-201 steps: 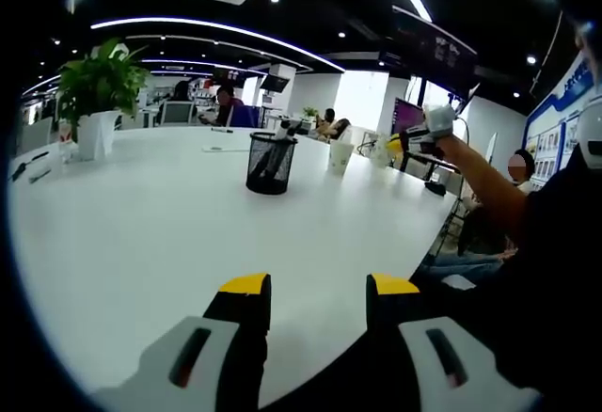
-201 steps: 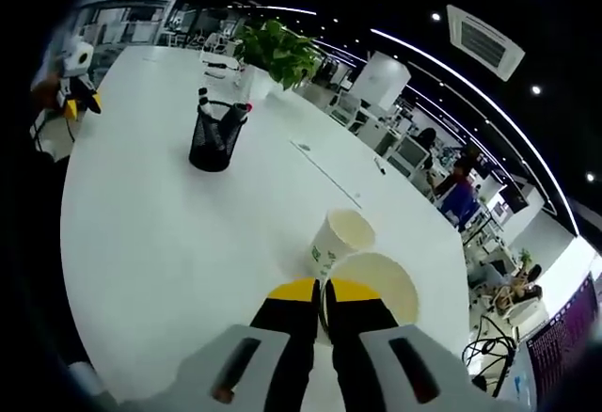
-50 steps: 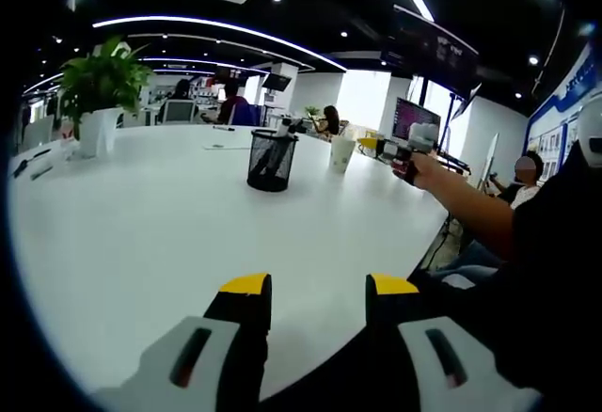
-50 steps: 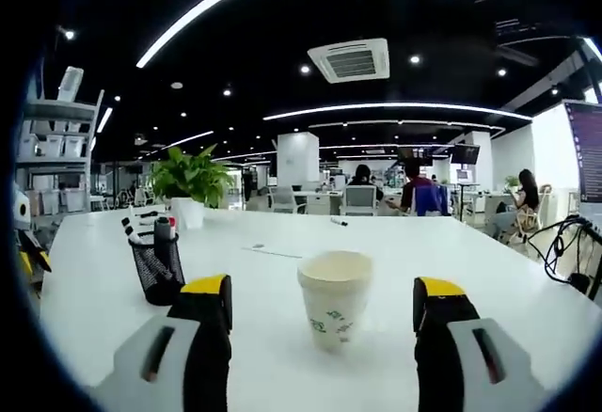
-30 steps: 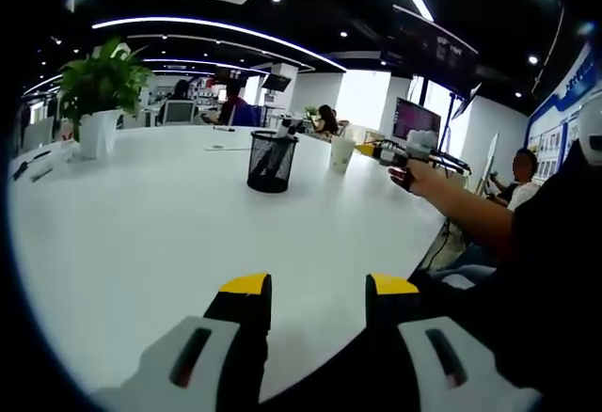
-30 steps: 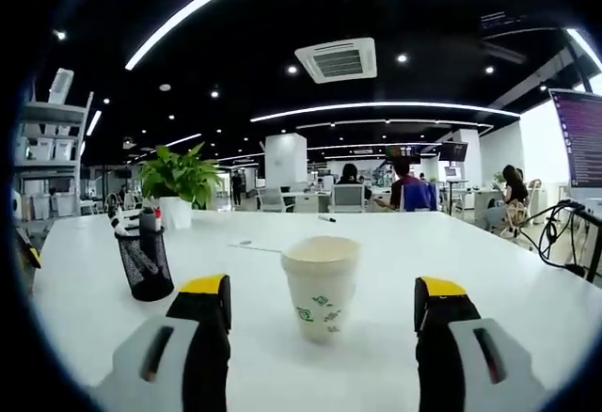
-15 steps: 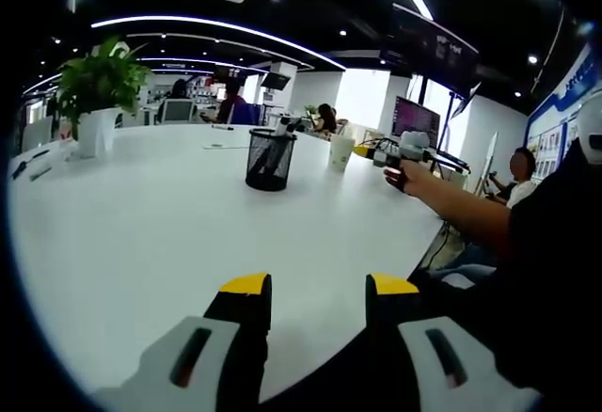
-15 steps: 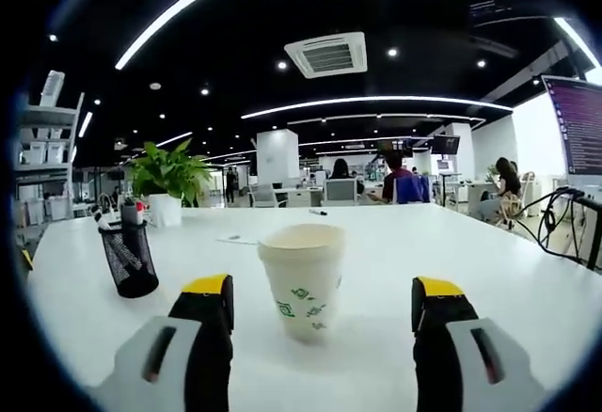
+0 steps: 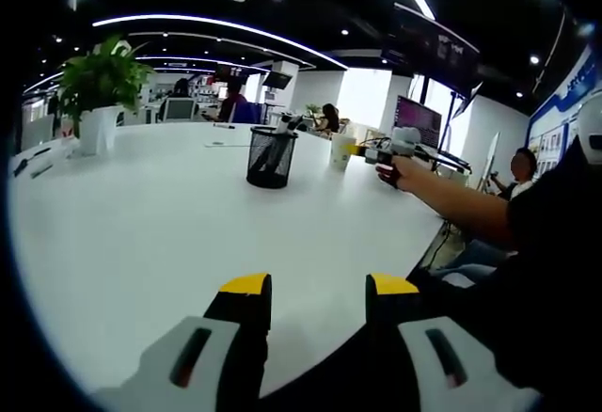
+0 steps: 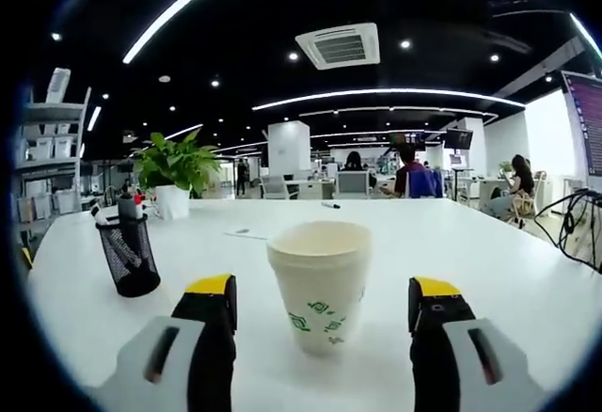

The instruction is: Place the scattered laser pointers and whiteboard markers into the pen holder and stack the scattered paper cups together

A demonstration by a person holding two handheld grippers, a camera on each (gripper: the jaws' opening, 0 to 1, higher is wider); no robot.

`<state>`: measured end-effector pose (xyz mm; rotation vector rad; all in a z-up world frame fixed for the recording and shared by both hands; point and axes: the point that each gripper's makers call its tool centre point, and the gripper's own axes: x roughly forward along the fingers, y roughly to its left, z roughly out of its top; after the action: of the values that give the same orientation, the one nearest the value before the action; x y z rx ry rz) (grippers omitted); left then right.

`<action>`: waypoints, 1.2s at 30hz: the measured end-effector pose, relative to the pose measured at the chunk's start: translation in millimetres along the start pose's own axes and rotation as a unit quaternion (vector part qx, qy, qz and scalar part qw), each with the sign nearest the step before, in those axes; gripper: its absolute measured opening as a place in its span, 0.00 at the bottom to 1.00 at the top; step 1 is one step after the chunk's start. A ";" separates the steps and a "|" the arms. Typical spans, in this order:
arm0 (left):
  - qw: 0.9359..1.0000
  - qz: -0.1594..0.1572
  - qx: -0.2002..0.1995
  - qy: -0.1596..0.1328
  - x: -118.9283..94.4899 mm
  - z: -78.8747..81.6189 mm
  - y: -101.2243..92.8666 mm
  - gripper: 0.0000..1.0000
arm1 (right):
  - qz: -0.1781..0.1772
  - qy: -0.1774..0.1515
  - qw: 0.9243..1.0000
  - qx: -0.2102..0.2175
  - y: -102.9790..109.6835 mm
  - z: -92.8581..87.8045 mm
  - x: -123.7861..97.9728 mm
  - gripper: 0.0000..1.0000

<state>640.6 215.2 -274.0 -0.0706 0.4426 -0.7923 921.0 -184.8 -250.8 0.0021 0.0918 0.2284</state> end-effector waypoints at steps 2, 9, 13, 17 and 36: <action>1.000 0.001 -0.001 0.000 -0.8 -0.4 0.7 0.41 | 0.000 0.003 1.000 -0.002 0.3 -1.3 2.1 0.75; 1.000 0.003 -0.003 -0.002 -3.0 -0.9 3.1 0.41 | 0.000 0.013 1.000 -0.008 0.8 -4.3 11.9 0.70; 1.000 0.003 -0.005 -0.002 -3.5 -2.0 4.0 0.41 | 0.001 0.018 1.000 -0.011 4.0 -5.2 13.3 0.66; 1.000 0.005 -0.007 -0.002 -4.4 -3.4 5.5 0.41 | 0.001 0.022 1.000 -0.013 6.6 -6.5 15.0 0.65; 1.000 0.002 -0.008 -0.001 -2.2 -4.4 4.9 0.41 | 0.014 0.048 0.998 -0.026 15.6 -15.3 17.4 0.46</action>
<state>640.8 220.6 -278.3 -0.0851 0.4467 -0.7852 932.9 -165.8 -267.4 -0.0590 0.1819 0.2592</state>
